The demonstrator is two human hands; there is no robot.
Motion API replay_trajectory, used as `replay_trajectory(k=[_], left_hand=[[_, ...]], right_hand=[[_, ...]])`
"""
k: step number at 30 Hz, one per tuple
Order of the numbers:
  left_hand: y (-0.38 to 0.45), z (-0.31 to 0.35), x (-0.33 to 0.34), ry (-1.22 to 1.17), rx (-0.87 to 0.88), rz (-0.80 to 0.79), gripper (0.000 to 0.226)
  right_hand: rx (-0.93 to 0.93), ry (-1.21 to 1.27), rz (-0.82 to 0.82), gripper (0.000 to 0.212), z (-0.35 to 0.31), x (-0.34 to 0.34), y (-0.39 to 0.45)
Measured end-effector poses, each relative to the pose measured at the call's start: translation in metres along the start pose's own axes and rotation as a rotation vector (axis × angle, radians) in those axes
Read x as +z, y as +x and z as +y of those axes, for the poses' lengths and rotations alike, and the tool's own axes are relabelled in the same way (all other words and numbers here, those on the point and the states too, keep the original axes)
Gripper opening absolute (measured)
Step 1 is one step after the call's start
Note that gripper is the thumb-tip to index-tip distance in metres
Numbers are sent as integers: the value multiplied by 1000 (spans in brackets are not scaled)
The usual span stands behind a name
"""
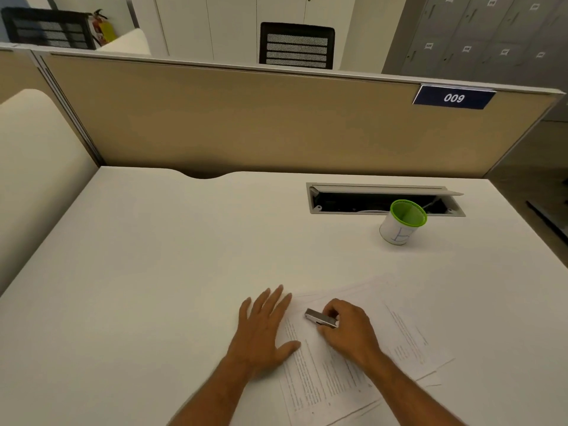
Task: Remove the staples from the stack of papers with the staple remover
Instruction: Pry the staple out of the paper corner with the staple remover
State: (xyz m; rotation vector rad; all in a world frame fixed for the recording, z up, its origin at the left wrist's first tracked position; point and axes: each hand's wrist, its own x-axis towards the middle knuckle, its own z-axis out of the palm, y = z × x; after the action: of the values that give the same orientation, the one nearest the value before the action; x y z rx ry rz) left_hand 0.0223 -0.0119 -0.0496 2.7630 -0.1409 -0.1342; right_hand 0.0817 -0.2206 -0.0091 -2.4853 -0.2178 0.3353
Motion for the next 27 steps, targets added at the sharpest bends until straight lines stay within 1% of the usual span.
replay_trajectory(k=[2,6,11,17,21,27], left_hand=[[3,-3,4,48,60,-22,89],[4,-4,13,78,85,5,90],[2,0,15,109,83,12,96],[0,2,13,124,93,16,93],[1,1,11,124,104,20,94],[1,1,11,123,103,25,95]], right_hand=[[-48,-97,-19,13,0,4,-1],[-116,-195,-43,30,-1,9,-3],[-148,-186,-28,29,-4,15,-3],[-172,-185,-9,29,-11,23,0],[-160,-196,20,29,-14,27,0],[-83,-181,39,29,-20,33,-4]])
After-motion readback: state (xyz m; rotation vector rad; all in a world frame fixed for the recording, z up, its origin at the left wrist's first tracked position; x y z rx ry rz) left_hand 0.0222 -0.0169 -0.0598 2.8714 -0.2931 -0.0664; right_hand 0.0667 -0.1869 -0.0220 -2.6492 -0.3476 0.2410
